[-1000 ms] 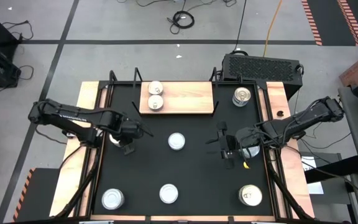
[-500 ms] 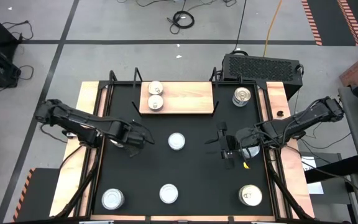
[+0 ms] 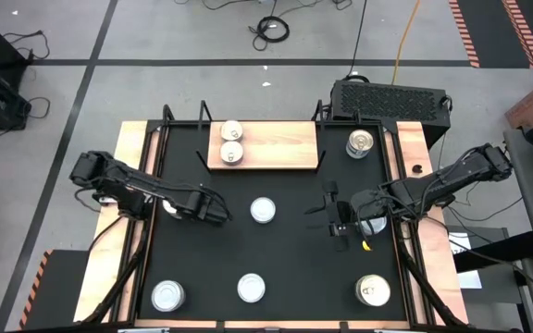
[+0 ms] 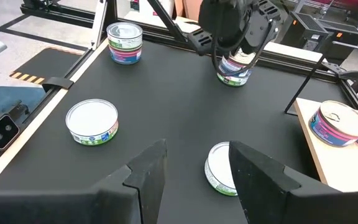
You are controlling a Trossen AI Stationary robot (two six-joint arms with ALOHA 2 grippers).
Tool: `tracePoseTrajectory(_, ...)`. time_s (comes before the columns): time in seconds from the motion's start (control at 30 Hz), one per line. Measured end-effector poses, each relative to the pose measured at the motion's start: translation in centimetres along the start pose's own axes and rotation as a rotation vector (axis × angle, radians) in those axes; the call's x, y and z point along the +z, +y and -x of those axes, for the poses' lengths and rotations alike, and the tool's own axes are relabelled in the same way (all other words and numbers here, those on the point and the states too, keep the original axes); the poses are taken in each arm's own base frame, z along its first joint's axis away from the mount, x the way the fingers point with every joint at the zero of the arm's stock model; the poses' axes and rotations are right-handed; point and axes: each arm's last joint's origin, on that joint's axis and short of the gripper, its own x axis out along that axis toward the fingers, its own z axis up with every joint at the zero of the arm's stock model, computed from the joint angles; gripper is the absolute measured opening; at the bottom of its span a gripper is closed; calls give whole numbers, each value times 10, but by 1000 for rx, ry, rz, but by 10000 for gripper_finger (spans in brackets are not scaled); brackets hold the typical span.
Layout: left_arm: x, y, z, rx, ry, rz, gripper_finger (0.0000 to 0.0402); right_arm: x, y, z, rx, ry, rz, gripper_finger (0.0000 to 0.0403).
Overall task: Stack canned seafood by type on shelf
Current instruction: Put the blue tuna can on the shelf
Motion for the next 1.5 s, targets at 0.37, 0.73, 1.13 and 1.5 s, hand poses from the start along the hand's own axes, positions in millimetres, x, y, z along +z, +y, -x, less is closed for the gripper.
tracePoseTrajectory(0.37,6,-7,-9,52,10,5,84,0,0,0,0,0,0,169)
tracePoseTrajectory(0.73,6,-7,-9,81,-13,53,84,0,0,0,0,0,4,169)
tracePoseTrajectory(1.13,4,-4,-9,107,7,92,84,0,0,0,0,0,7,169)
tracePoseTrajectory(1.5,1,-2,-18,131,34,86,84,0,0,0,0,0,7,169)
